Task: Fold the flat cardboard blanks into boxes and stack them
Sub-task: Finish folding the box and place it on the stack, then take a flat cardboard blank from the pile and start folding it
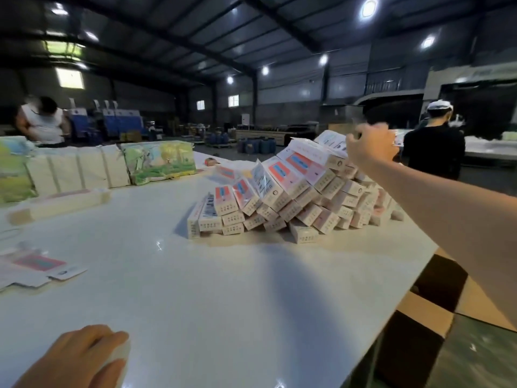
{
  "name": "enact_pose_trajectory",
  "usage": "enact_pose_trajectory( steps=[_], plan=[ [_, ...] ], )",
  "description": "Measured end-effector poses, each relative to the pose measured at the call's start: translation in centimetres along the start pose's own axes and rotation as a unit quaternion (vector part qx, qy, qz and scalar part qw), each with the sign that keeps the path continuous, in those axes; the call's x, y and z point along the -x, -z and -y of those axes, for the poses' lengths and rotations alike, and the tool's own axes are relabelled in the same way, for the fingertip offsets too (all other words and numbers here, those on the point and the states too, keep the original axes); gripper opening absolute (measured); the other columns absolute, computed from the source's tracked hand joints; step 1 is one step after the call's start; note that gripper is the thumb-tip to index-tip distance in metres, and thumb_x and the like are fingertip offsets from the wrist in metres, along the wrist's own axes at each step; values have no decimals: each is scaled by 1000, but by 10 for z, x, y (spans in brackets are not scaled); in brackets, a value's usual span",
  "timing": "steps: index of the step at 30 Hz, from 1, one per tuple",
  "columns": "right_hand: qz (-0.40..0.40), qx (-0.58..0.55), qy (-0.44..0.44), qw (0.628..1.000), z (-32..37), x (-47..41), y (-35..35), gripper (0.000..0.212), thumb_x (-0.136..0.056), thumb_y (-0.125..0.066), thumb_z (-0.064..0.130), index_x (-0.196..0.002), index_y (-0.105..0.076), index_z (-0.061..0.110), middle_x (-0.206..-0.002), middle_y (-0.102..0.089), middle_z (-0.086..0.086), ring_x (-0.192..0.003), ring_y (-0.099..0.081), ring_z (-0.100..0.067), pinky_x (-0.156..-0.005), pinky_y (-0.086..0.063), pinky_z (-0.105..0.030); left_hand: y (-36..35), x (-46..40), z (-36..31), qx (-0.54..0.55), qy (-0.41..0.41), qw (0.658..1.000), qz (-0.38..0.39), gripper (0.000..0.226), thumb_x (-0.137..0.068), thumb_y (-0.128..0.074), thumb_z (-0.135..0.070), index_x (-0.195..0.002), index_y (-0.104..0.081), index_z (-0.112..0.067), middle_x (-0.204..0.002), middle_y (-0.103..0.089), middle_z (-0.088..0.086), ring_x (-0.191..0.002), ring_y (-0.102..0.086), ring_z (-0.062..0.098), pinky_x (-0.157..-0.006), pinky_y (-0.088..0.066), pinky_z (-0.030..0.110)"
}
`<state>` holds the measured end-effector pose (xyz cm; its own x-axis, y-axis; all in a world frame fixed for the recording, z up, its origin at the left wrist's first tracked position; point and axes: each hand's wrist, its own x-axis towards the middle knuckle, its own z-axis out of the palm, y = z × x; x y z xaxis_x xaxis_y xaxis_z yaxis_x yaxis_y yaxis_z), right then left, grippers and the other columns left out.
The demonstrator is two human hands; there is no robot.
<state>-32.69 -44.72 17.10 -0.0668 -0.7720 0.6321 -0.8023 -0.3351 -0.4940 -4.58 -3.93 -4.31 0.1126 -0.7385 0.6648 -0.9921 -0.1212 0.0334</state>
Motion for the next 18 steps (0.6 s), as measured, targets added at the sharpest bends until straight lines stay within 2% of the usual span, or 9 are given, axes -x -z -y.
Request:
enact_pose_trajectory(
  steps=[2,3,5,8,10,12,13,15,18],
  plan=[
    [-56,-94,75,991,35,9,16,23,-93,-43,22,-109,-59,20,-133,-45,-11,-124,-39,-28,-102,-34,-44,9,-7,-5,2,-4,1000,0,27,-85,-36,-41,-101,-50,-24,-94,-44,-10,-72,-46,13,-48,-46,30],
    [-59,-155,119,979,59,19,24,26,-93,-43,19,-113,-60,20,-132,-48,-8,-123,-41,-24,-102,-35,-40,16,-8,-10,-1,15,1000,17,28,-77,-39,-37,-98,-53,-26,-94,-47,-11,-77,-44,12,-50,-48,29],
    [-25,-253,215,943,108,53,35,29,-93,-46,16,-116,-64,15,-125,-56,-4,-114,-50,-14,-95,-40,-24,28,-8,-20,-22,56,996,58,33,-73,-36,-37,-91,-64,-32,-91,-56,-16,-85,-45,6,-58,-49,22],
    [98,-331,355,869,161,142,33,26,-93,-49,23,-110,-68,18,-106,-65,8,-90,-59,1,-76,-43,-10,37,-8,-32,-32,123,982,137,52,-82,-19,-43,-111,-61,-32,-112,-53,-16,-108,-44,6,-85,-36,17],
    [243,-340,406,813,175,218,11,23,-93,-53,25,-108,-69,19,-100,-67,10,-85,-60,3,-73,-44,-9,33,-6,-28,-47,143,976,157,41,-91,-26,-40,-118,-56,-30,-119,-49,-12,-114,-41,11,-90,-31,20],
    [360,-277,440,774,175,288,-23,19,-94,-54,17,-102,-71,12,-101,-69,1,-86,-62,-11,-75,-43,-17,33,-5,-27,-45,149,976,151,31,-95,-38,-33,-118,-57,-26,-120,-51,-6,-114,-41,15,-92,-34,25],
    [383,-242,457,765,171,314,-40,19,-94,-54,14,-98,-71,8,-100,-69,-4,-90,-62,-20,-78,-43,-25,33,-3,-26,-37,152,977,148,30,-95,-40,-31,-118,-58,-23,-121,-52,-3,-114,-41,16,-93,-35,28],
    [373,-211,480,766,163,340,-66,15,-90,-57,10,-86,-71,7,-91,-68,-7,-89,-60,-28,-77,-42,-33,33,-1,-24,-20,159,976,148,29,-95,-41,-29,-116,-59,-19,-121,-53,1,-113,-42,19,-92,-38,33],
    [337,-240,487,770,158,341,-83,15,-82,-64,7,-73,-69,17,-77,-64,2,-75,-59,-24,-61,-38,-28,35,-2,-26,-10,156,978,139,26,-94,-43,-26,-107,-64,-15,-114,-57,5,-108,-46,23,-84,-40,37]
  ],
)
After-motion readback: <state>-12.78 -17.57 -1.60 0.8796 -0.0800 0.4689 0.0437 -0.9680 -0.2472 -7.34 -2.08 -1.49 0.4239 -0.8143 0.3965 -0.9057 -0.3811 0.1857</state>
